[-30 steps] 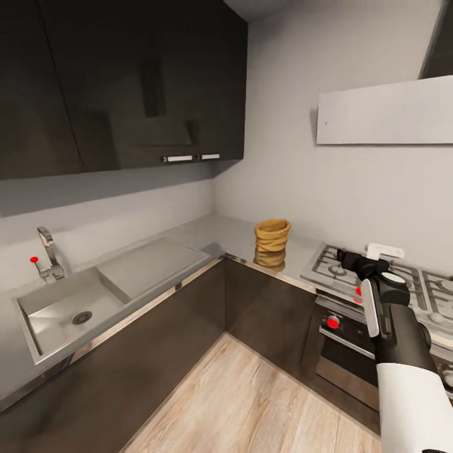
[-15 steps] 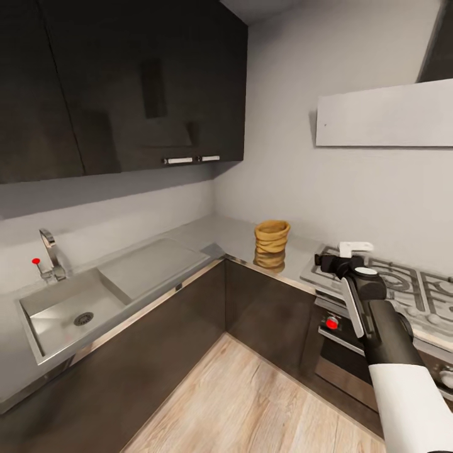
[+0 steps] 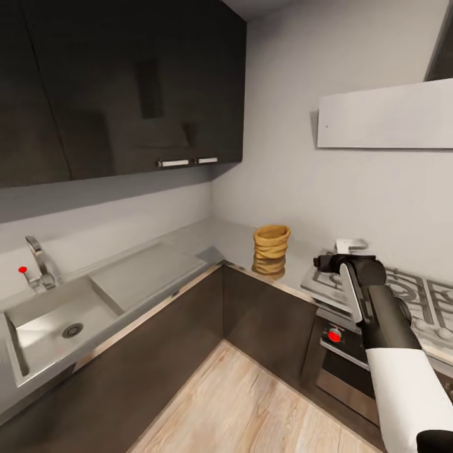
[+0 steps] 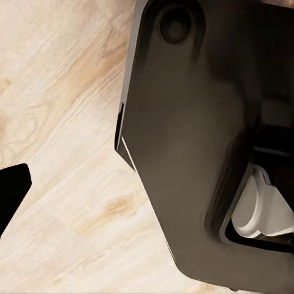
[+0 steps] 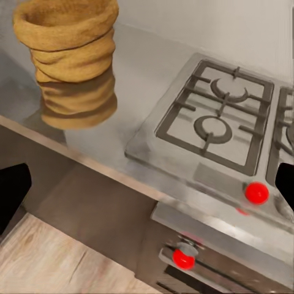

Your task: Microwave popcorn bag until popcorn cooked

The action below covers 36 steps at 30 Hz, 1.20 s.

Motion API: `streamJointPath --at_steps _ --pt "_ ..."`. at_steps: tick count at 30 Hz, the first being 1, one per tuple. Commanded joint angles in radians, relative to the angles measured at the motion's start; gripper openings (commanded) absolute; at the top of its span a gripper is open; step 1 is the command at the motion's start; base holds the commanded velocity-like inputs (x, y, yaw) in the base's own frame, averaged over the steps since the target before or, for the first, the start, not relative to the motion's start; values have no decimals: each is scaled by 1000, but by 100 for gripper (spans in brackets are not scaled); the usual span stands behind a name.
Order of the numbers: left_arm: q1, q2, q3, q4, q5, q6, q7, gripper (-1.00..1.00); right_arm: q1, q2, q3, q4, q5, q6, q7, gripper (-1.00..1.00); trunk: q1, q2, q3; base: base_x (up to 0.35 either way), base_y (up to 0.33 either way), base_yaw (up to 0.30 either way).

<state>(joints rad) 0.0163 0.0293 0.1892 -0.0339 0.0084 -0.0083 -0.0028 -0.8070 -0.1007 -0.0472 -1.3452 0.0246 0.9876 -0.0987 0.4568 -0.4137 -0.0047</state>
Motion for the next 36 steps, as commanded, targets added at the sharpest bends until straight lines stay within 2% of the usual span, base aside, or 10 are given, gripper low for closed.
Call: streamJointPath --at_steps 1,5,8,10,16,19,24,28,32,36 --pt "1 0 4 -1 1 -1 0 100 -15 0 0 5 2 8 -1 100 -3 7 3 307 -33 0" --pt "1 0 4 -1 1 0 0 100 -127 0 0 122 1 16 -2 100 -7 14 6 309 -11 0" --pt "1 0 4 -1 1 2 0 100 -283 0 1 296 1 19 -3 100 -7 14 6 324 -2 0" --pt "1 0 4 -1 1 2 0 100 -427 0 1 454 1 27 -3 100 -7 14 6 331 0 0" --pt "1 -1 4 -1 1 2 0 100 -701 -1 0 718 1 35 -9 100 -7 14 6 332 0 0" --pt "1 0 4 -1 1 2 0 100 -824 -1 0 839 1 36 -54 100 -7 14 6 332 0 0" --pt "1 -1 4 -1 1 2 0 100 -889 -1 -1 959 1 34 -111 100 -7 14 6 332 0 0" --pt "1 -2 4 -1 1 1 0 100 -896 -2 -17 1103 0 36 -119 100 -7 14 6 332 0 0" --pt "1 -2 4 -1 1 1 0 100 -897 -3 -70 1293 -1 38 -121 100 -7 14 6 335 0 0" --pt "1 -3 3 -1 1 1 0 100 -897 -4 -77 1351 -1 37 -121 100 -7 14 6 337 0 0"
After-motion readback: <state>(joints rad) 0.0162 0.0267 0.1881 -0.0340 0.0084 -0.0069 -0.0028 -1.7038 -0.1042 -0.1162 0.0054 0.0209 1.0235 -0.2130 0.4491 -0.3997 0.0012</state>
